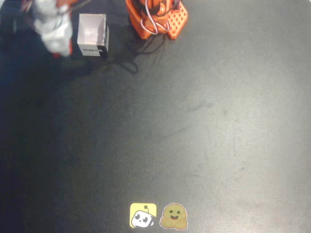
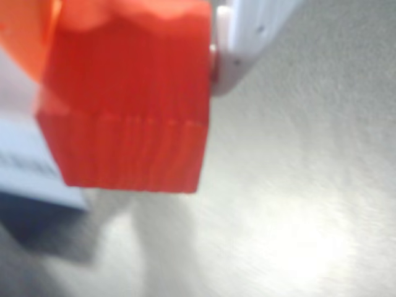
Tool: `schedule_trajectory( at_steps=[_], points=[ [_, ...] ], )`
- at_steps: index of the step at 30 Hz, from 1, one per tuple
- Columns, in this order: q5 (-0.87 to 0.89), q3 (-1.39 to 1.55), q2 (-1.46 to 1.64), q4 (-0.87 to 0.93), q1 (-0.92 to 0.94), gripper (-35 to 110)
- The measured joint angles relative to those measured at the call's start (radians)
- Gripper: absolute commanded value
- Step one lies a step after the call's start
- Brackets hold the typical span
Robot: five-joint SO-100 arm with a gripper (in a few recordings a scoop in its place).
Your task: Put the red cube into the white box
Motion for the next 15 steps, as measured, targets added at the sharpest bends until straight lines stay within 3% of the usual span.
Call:
schedule_trajectory(
  at_steps=[15],
  points=[
    [0.057, 0.370, 0.330, 0.000, 0.080, 0]
  ],
)
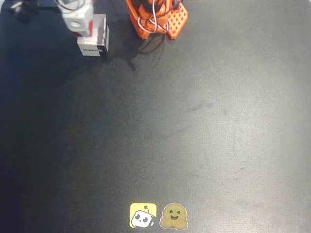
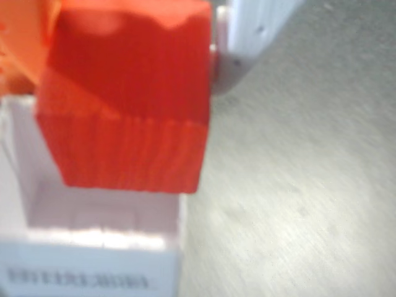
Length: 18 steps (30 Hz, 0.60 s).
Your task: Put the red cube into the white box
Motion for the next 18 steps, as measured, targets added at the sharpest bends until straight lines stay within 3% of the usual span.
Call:
schedule_trajectory(
  at_steps=[3, 10, 15, 18],
  points=[
    [-0.003, 0.040, 0.025, 0.000, 0.002, 2],
    [-0.087, 0.054, 0.043, 0.000, 0.000, 31],
    [-0.106, 0.054, 0.051, 0.000, 0.000, 31],
    [-0.106, 0.054, 0.067, 0.000, 0.000, 0]
  ],
)
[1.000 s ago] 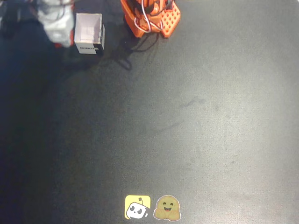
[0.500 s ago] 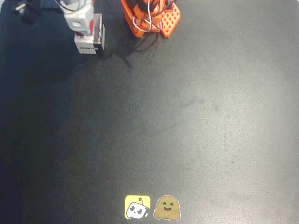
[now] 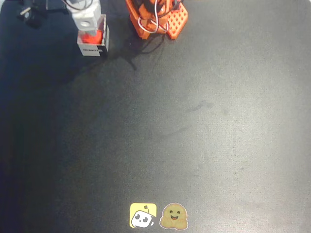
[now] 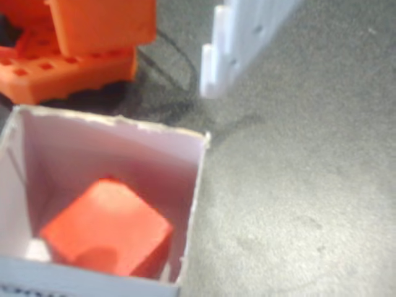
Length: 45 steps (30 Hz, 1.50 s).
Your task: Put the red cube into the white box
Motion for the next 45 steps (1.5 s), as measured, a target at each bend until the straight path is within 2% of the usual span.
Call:
schedule_trajectory(
  at_steps=[5, 10, 14, 19, 25, 30, 38, 41, 45],
  points=[
    [-0.094, 0.018, 0.034, -0.032, 0.020, 0],
    [-0.426, 0.055, 0.037, -0.272, -0.049, 0],
    [-0.449, 0.063, 0.069, -0.388, -0.328, 0],
    [-0.376, 0.227, 0.235, -0.558, -0.741, 0],
    [-0.373, 0.476, 0.581, -0.604, -1.020, 0],
    [-0.388, 0.684, 0.919, -0.595, -1.097, 0],
    [-0.413, 0.897, 0.968, -0.732, -1.098, 0],
    [-0.423, 0.907, 0.973, -0.658, -1.080, 0],
    [-0.423, 0.907, 0.976, -0.442, -1.081, 0]
  ],
)
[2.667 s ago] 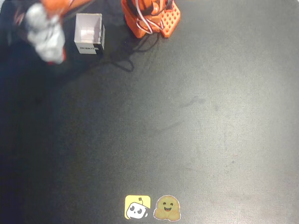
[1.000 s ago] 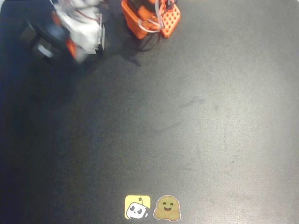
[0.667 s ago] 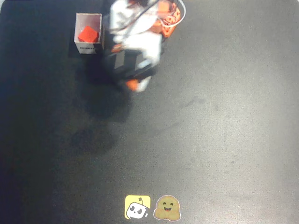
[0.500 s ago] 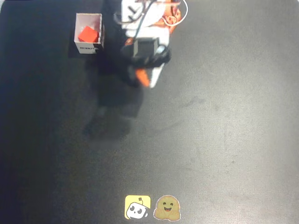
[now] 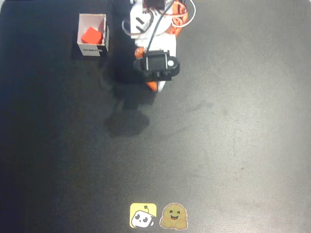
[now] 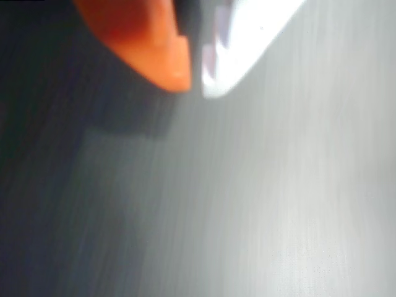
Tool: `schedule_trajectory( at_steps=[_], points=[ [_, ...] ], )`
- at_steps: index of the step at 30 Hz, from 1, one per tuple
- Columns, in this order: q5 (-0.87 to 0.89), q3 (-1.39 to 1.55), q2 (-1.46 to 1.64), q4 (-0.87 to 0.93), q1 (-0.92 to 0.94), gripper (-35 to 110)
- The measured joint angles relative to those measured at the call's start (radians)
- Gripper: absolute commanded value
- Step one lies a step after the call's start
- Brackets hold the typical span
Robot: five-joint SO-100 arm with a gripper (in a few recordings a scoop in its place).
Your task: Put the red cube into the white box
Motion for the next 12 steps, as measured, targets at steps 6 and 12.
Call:
schedule_trajectory(
  at_steps=[6, 12],
  points=[
    [-0.002, 0.000, 0.002, 0.057, 0.002, 0],
    [-0.002, 0.000, 0.002, 0.060, 0.002, 0]
  ],
)
